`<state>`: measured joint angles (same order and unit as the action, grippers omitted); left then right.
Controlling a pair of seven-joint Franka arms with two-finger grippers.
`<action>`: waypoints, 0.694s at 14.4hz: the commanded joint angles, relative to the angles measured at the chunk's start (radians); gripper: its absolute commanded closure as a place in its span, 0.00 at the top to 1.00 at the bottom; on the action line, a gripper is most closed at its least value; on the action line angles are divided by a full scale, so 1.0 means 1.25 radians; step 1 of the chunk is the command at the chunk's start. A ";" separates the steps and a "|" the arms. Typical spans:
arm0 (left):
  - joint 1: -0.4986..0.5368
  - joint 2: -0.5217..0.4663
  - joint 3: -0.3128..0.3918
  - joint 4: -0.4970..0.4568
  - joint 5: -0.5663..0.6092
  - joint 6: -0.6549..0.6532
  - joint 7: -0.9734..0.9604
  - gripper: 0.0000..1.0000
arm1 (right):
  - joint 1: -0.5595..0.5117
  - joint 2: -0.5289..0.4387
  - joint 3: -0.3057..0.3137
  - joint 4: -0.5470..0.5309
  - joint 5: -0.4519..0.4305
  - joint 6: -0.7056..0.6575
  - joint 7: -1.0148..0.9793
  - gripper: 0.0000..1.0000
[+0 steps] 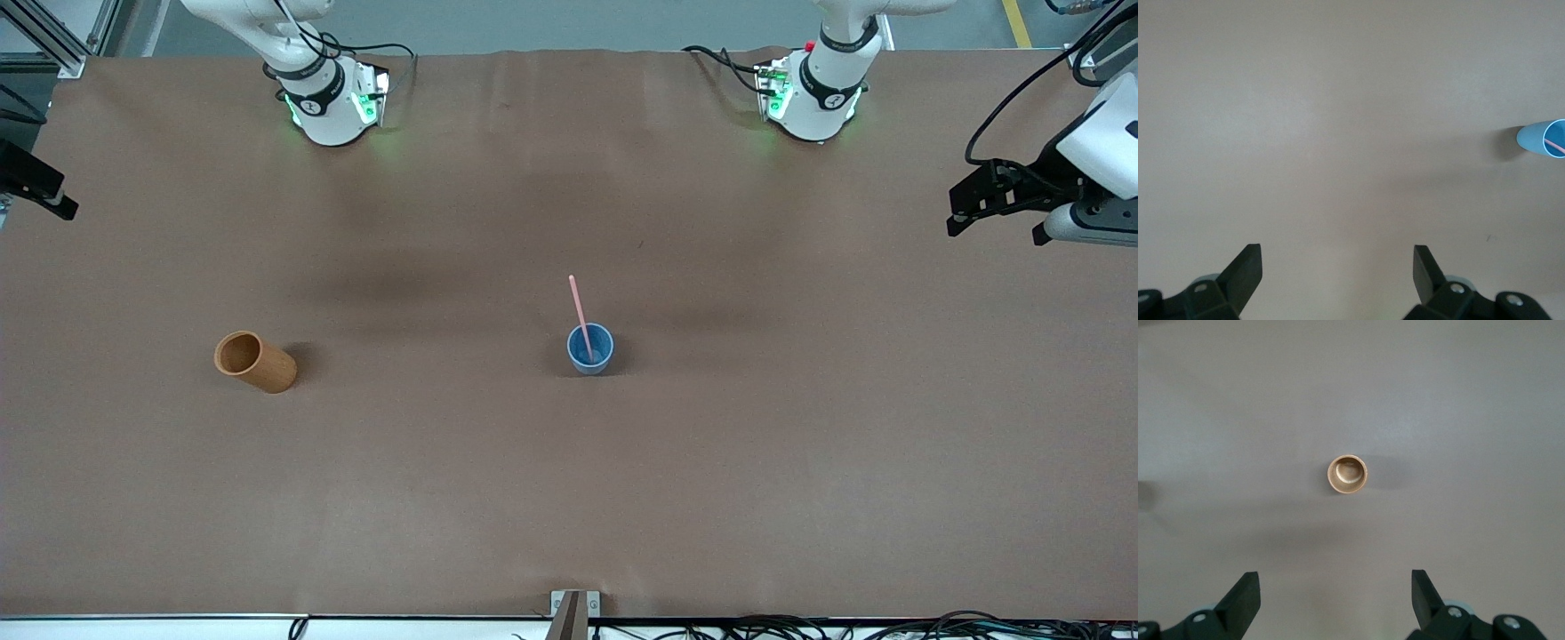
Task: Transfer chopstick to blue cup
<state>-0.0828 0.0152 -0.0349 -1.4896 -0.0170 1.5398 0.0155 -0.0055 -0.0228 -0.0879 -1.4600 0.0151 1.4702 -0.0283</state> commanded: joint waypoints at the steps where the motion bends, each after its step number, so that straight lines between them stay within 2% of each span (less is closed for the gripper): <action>1: 0.000 0.009 0.001 0.021 -0.005 -0.006 0.006 1.00 | -0.012 0.005 0.006 0.013 0.006 -0.012 -0.009 1.00; 5: 0.000 0.009 0.001 0.022 -0.005 -0.006 0.006 1.00 | -0.005 0.004 0.008 0.003 -0.021 0.001 -0.007 1.00; 10: 0.000 0.009 0.001 0.021 -0.005 -0.006 0.005 1.00 | -0.005 0.004 0.010 0.002 -0.012 -0.005 -0.002 1.00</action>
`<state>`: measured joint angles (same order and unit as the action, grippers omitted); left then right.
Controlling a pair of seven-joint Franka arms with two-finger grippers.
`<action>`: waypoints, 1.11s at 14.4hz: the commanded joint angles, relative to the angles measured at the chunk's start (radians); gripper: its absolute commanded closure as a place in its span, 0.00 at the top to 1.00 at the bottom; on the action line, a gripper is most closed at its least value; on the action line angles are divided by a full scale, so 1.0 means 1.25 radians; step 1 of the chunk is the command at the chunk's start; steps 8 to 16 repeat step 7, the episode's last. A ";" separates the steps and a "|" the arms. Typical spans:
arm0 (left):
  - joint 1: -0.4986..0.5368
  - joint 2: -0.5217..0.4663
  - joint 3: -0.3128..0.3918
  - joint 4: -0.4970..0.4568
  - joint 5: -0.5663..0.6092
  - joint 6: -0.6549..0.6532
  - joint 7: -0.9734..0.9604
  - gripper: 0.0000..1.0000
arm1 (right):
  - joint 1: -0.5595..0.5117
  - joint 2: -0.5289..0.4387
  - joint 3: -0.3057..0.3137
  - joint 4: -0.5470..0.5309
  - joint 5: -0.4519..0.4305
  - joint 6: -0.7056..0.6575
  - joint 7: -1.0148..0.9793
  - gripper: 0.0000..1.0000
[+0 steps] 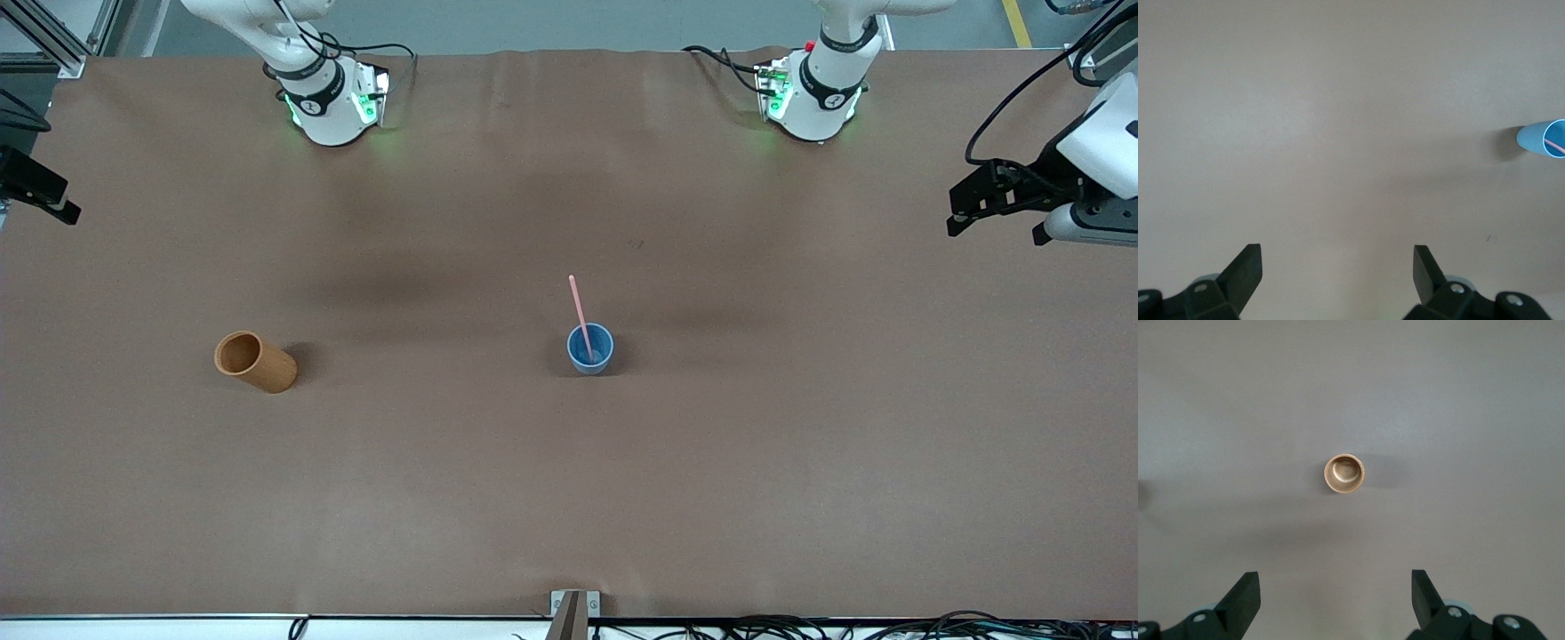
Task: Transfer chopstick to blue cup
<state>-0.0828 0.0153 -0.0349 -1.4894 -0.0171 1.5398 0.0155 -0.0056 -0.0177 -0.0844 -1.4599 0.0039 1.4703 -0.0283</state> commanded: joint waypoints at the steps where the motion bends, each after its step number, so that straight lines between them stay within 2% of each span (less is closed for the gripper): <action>1: 0.000 0.009 0.001 0.021 -0.005 -0.006 0.006 1.00 | -0.007 -0.001 0.007 0.002 -0.003 -0.006 -0.007 1.00; 16: -0.001 0.010 0.001 0.021 -0.005 -0.006 0.005 1.00 | -0.009 -0.001 0.007 -0.003 0.001 -0.003 -0.009 1.00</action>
